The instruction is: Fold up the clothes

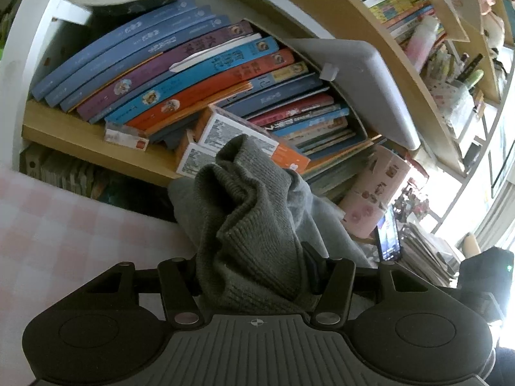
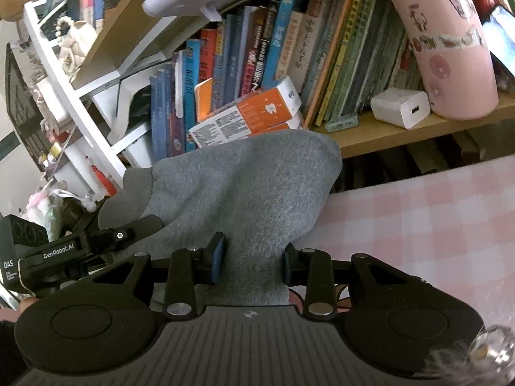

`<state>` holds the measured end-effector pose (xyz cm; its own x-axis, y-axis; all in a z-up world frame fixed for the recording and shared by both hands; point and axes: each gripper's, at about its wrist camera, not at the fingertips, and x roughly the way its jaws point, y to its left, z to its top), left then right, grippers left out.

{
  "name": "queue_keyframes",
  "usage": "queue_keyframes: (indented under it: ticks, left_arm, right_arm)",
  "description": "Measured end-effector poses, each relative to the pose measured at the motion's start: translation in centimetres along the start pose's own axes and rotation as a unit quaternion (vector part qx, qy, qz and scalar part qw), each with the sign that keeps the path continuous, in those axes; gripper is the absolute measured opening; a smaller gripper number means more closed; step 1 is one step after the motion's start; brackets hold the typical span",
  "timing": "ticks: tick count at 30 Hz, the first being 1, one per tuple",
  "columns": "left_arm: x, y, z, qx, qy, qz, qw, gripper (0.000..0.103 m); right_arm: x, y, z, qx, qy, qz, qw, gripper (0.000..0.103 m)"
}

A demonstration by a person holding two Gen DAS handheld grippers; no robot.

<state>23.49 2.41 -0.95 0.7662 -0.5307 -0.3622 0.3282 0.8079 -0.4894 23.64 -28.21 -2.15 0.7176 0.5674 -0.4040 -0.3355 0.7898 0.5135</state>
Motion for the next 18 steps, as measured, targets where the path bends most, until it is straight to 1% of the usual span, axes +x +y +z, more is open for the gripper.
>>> queue_keyframes:
  ticks: [4,6,8,10,11,12,13,14,17,18]
  left_arm:
    - [0.7,0.6,-0.1,-0.015,0.012,0.01,0.9998,0.06]
    - [1.0,0.9,-0.3,-0.019,0.023,0.021,0.9993,0.063]
    - [1.1,1.2,-0.4,-0.026,0.026,0.024,0.9991,0.068]
    - [1.0,1.5,-0.5,-0.039,0.024,0.021,0.9987,0.07]
    - [0.9,1.6,-0.6,-0.043,0.022,0.021,0.9986,0.072]
    - [0.7,1.6,-0.7,-0.045,0.019,0.022,0.9985,0.075]
    - [0.4,1.5,-0.7,-0.043,0.013,0.027,0.9986,0.08]
    - [0.1,1.3,-0.8,-0.037,0.004,0.033,0.9987,0.084]
    - [-1.2,0.6,-1.0,-0.022,-0.025,0.039,0.9987,0.088]
    - [-1.7,0.4,-1.0,-0.021,-0.033,0.037,0.9986,0.088]
  right_arm:
    - [0.3,-0.8,-0.1,0.021,0.005,0.003,1.0,0.034]
    - [0.4,-1.0,-0.1,0.028,0.006,0.004,1.0,0.038]
    - [0.4,-1.0,-0.2,0.029,0.006,0.003,1.0,0.042]
    - [0.4,-0.9,-0.2,0.029,0.004,-0.002,1.0,0.049]
    - [0.4,-0.9,-0.3,0.028,0.003,-0.002,1.0,0.054]
    - [0.3,-0.8,-0.4,0.026,0.002,-0.003,1.0,0.063]
    - [0.1,-0.7,-0.4,0.023,-0.003,-0.003,1.0,0.068]
    - [-0.2,-0.6,-0.5,0.021,-0.007,-0.003,1.0,0.073]
    - [-1.3,-0.4,-0.7,0.019,-0.026,0.003,0.999,0.082]
    - [-1.7,-0.4,-0.8,0.021,-0.031,0.004,0.999,0.083]
